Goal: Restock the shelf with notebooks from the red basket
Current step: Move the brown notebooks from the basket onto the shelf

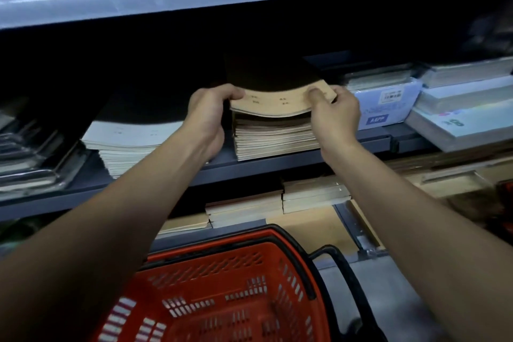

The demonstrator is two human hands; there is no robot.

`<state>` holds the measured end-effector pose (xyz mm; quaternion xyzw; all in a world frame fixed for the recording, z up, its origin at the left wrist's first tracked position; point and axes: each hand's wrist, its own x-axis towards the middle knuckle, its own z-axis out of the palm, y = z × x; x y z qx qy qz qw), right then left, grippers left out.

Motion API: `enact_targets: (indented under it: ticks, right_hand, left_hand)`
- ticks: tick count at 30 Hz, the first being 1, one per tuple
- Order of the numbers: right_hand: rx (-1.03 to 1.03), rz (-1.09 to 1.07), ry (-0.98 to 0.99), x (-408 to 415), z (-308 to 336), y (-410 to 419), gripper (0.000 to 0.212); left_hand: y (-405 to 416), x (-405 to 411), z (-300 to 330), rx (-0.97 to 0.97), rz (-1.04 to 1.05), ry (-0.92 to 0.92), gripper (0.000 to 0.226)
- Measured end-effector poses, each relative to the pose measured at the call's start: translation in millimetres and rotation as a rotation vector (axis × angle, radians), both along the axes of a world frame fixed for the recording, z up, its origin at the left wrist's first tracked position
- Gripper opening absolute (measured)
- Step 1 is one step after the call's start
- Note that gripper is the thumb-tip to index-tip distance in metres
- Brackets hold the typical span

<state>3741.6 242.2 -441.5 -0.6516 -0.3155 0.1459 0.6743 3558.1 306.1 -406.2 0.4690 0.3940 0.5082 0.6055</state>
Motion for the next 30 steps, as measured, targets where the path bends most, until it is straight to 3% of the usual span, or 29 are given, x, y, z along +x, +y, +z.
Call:
enact_targets:
  ticks: [4, 7, 9, 13, 18, 22, 27, 30]
  right_hand:
    - [-0.022, -0.026, -0.04, 7.8, -6.1, 8.7, 0.016]
    - [-0.054, -0.034, -0.062, 13.4, -15.6, 14.6, 0.019]
    - [-0.088, -0.021, -0.076, 15.8, -21.3, 15.1, 0.022]
    - [-0.117, -0.005, -0.146, 19.6, -25.0, 13.9, 0.028]
    - [-0.19, 0.056, -0.19, 21.1, -23.1, 13.0, 0.072]
    - [-0.184, 0.132, -0.208, 21.1, -20.3, 3.8, 0.07]
    - [-0.113, 0.237, -0.252, 24.0, -29.0, -6.7, 0.071]
    - [-0.121, 0.277, -0.279, 24.8, -32.8, -9.2, 0.079]
  left_hand:
    - [2.0, 8.6, -1.3, 0.02, -0.034, 0.05, 0.013]
    - [3.8, 11.8, -6.6, 0.012, -0.048, 0.071, 0.006]
    - [4.8, 12.9, -11.6, 0.009, -0.027, 0.09, 0.017]
    - [2.5, 15.3, -17.4, 0.068, 0.031, 0.193, 0.009]
    - [6.4, 17.5, -26.1, 0.169, 0.084, 0.344, 0.015]
    - [-4.3, 12.9, -30.3, 0.323, 0.094, 0.483, 0.033]
    - [-10.4, 2.5, -42.0, 0.548, 0.04, 0.664, 0.077]
    - [-16.4, 0.2, -38.9, 0.607, 0.07, 0.759, 0.081]
